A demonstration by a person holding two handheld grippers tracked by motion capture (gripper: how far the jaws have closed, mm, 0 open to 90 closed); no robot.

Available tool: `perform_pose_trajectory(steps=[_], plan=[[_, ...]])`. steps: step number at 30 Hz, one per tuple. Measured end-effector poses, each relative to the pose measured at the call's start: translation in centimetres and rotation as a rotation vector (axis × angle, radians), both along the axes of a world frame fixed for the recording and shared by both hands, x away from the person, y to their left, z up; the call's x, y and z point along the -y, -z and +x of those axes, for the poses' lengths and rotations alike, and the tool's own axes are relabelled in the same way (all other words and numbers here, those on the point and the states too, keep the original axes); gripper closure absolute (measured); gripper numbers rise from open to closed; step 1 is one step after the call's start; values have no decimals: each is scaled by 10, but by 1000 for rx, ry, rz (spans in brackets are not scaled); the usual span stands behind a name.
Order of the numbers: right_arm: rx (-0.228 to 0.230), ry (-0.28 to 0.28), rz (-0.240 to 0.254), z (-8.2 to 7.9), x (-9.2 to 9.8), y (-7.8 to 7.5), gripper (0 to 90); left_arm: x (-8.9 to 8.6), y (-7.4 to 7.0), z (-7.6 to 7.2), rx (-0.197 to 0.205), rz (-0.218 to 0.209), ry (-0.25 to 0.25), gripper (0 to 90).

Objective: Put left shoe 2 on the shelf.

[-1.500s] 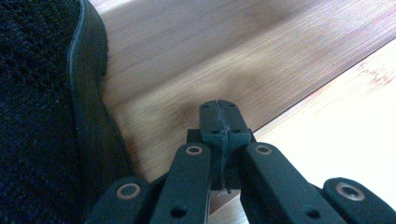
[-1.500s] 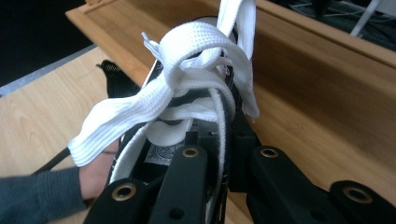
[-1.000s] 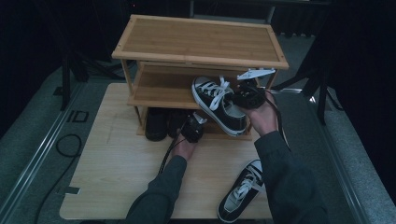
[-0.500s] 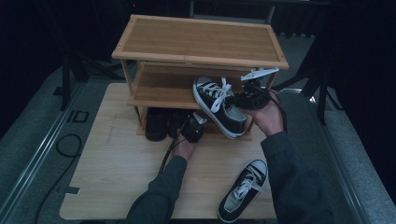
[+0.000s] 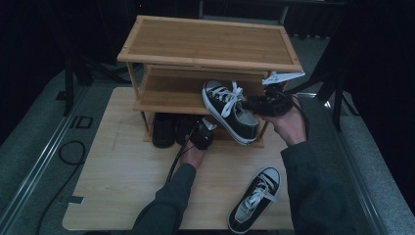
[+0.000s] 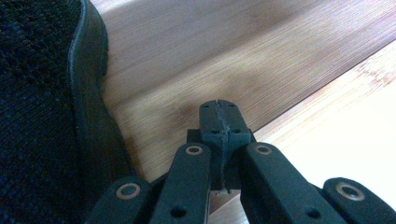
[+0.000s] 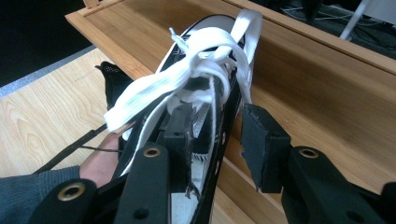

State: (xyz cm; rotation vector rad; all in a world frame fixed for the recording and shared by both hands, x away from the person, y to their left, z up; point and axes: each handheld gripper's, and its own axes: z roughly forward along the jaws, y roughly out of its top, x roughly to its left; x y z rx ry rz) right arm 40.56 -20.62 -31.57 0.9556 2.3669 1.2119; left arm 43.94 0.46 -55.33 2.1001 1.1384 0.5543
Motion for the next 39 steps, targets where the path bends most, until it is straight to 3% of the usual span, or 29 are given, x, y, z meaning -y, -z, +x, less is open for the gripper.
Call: perform_pose_trajectory(steps=[10,11,17,20,22,27,30,39], plan=[[2,6,29,-4,14,-3,598,0,0,0,0,0,-1,900],[3,10,63,-6,21,-4,600,0,0,0,1,0,-2,900],[3,44,73,-5,33,-1,662,0,0,0,2,2,-4,900],[17,75,15,-7,38,5,729,0,0,0,3,0,-3,900],[14,76,11,-8,38,6,754,0,0,0,3,1,-3,900],[-5,74,-53,-13,40,19,839,0,1,0,5,1,-3,900],[-16,65,-60,-17,41,25,896,1,1,-1,8,2,-5,900],[-35,16,-108,-39,40,38,900,0,1,-1,7,3,1,900]])
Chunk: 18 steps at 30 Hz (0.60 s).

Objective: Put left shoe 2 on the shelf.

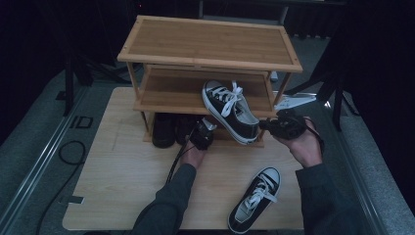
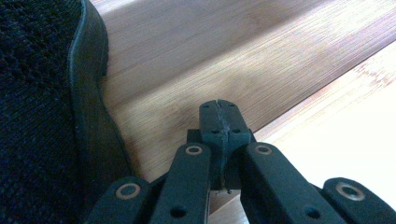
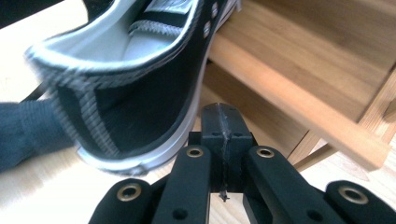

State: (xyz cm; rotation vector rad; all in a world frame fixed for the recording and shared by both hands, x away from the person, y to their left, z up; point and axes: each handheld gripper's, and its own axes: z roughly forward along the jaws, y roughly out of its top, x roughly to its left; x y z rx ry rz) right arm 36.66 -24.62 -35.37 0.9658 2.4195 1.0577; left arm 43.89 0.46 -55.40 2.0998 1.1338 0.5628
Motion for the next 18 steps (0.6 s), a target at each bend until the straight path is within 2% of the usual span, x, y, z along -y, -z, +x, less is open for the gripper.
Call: perform_pose_trajectory(steps=[7,16,18], plan=[[5,-23,8,-18,3,6,900,0,0,0,2,-4,-5,900],[18,-65,-15,-41,2,9,900,1,0,0,4,-3,-6,900],[20,-83,-37,-46,-1,10,900,1,0,0,4,-3,-6,900]])
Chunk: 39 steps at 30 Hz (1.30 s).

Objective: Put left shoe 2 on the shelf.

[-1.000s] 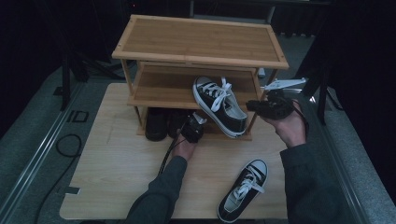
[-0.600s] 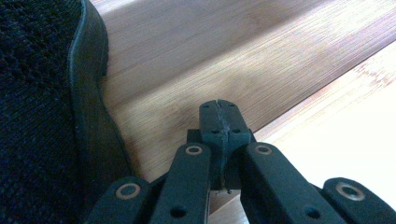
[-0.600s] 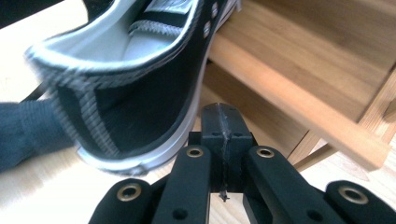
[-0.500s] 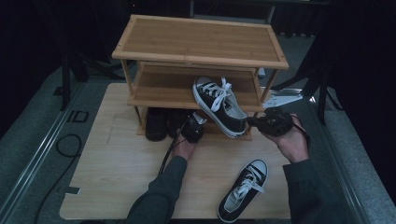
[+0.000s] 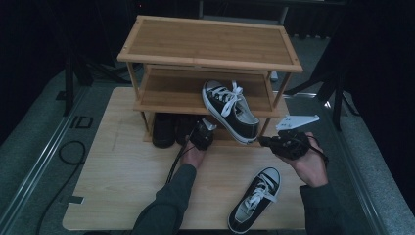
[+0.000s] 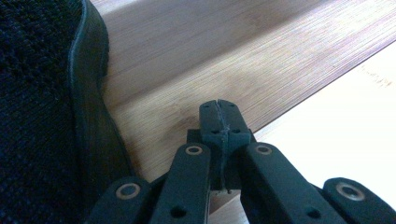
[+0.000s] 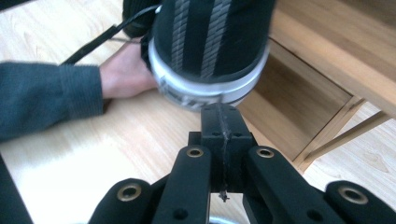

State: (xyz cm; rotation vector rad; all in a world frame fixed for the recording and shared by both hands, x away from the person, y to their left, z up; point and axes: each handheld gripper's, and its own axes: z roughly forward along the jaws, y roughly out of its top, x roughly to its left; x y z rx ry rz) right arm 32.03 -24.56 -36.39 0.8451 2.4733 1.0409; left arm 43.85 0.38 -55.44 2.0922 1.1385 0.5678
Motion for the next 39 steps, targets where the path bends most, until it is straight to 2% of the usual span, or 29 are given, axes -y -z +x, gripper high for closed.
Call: perform_pose_trajectory(steps=[7,11,14,23,26,29,31,39], plan=[[-4,-24,3,-4,-5,0,900,0,0,0,0,-1,1,900],[10,-24,-31,-5,-10,0,900,0,0,0,3,-3,4,900],[8,-36,-12,-6,-11,-2,900,0,0,0,4,-2,4,900],[17,-85,-4,-7,-26,-5,900,0,1,-1,4,-7,-2,900],[32,-86,-2,-5,-31,-7,900,0,1,-1,2,-10,-1,900],[51,-61,18,-2,-31,-10,900,0,1,-1,2,-11,-2,900],[46,-66,41,1,-31,-12,900,0,1,-1,3,-11,-3,900],[45,-83,45,5,-42,-9,900,0,0,0,-1,-11,-6,900]])
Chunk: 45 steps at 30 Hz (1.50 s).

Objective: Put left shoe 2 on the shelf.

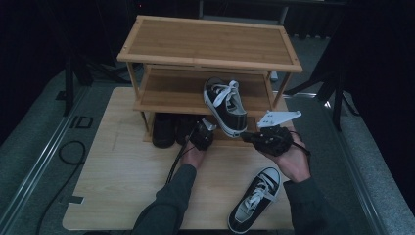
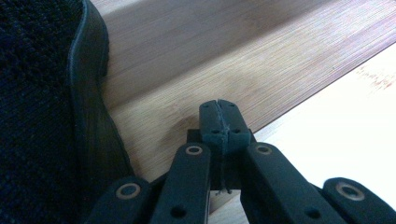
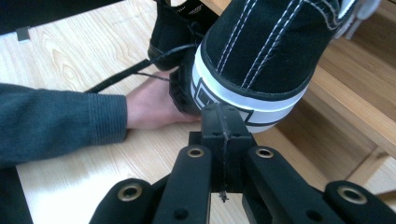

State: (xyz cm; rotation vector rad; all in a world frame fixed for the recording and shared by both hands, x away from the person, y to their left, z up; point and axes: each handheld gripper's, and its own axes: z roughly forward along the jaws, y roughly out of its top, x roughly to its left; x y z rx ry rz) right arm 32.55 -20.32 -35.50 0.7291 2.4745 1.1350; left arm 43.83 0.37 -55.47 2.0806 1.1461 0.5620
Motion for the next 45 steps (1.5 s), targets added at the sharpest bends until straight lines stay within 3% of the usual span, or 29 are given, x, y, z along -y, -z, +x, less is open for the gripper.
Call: perform_pose_trajectory(steps=[11,28,31,45], plan=[[7,-15,10,6,-19,4,900,0,0,0,0,4,5,900],[4,-17,41,15,-31,9,900,0,0,0,4,5,1,900],[24,25,20,20,-34,12,900,1,0,0,2,4,3,900],[7,19,70,29,-39,15,900,1,0,0,2,8,1,900]])
